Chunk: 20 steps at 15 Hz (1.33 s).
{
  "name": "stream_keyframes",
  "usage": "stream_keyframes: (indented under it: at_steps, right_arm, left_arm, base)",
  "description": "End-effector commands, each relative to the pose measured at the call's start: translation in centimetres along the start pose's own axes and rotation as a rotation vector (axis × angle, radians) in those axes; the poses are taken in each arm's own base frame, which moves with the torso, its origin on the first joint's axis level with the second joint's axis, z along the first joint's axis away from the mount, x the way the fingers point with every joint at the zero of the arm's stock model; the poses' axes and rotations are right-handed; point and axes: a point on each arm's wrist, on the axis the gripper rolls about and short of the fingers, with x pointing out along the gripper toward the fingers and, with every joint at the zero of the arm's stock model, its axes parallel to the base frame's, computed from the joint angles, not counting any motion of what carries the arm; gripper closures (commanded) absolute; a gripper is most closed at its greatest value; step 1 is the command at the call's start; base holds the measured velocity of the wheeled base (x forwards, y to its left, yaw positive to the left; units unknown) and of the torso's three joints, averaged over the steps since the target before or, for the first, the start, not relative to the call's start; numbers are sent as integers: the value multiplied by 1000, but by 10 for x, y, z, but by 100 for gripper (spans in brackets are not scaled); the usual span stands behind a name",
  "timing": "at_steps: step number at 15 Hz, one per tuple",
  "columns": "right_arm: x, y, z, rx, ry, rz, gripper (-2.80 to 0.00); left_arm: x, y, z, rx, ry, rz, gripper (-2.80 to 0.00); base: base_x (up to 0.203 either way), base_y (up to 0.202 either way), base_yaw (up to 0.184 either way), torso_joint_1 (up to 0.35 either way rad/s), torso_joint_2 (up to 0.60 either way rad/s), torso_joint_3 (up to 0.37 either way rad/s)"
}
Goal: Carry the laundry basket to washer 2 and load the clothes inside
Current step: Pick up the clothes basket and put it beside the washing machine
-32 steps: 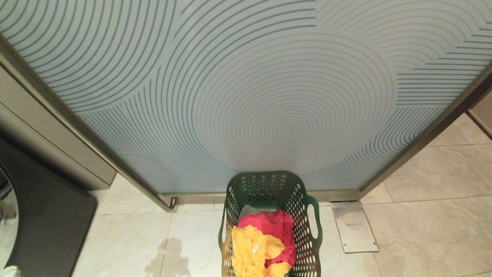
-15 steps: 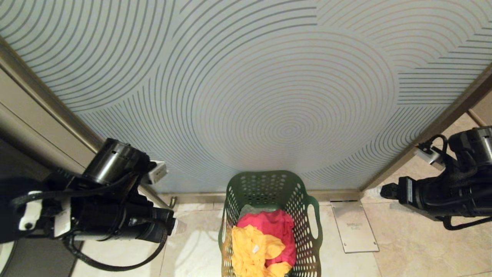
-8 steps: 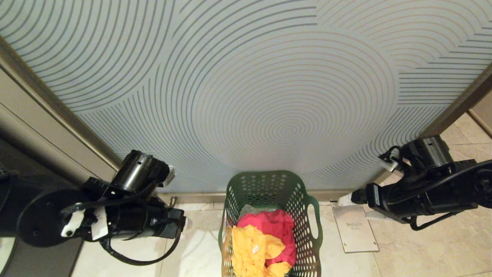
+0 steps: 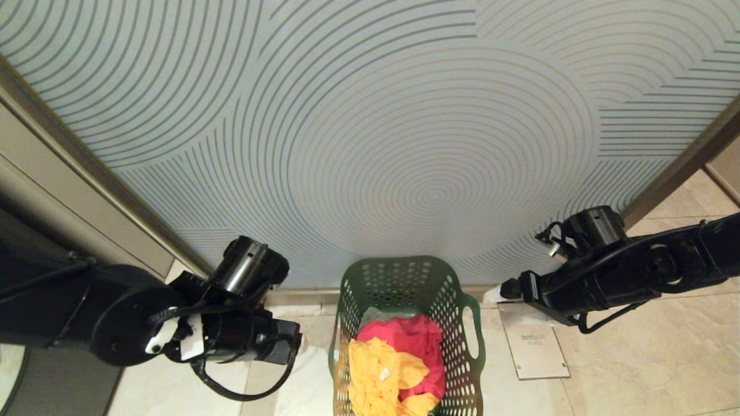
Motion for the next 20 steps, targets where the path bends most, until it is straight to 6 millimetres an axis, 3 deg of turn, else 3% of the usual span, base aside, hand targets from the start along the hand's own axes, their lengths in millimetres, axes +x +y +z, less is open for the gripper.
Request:
stream_keyframes:
  at_steps: [1,5,14,20]
  right_arm:
    - [21,-7,7,15,49,40,-280]
    - [45,-16,13,-19,106,99,-280]
    - [66,-17,14,-26,158,154,-280]
    - [87,-27,19,-35,172,147,-280]
  left_arm:
    - [3,-2,0,3,11,5,-280]
    - [3,-1,-1,2,11,9,-280]
    - [2,-1,-2,-22,13,4,-280]
    - [1,-17,-9,-26,24,-29,-280]
  base:
    - [0,0,0,0,0,0]
    - [0,0,0,0,0,0]
    - [0,0,0,0,0,0]
    - [0,0,0,0,0,0]
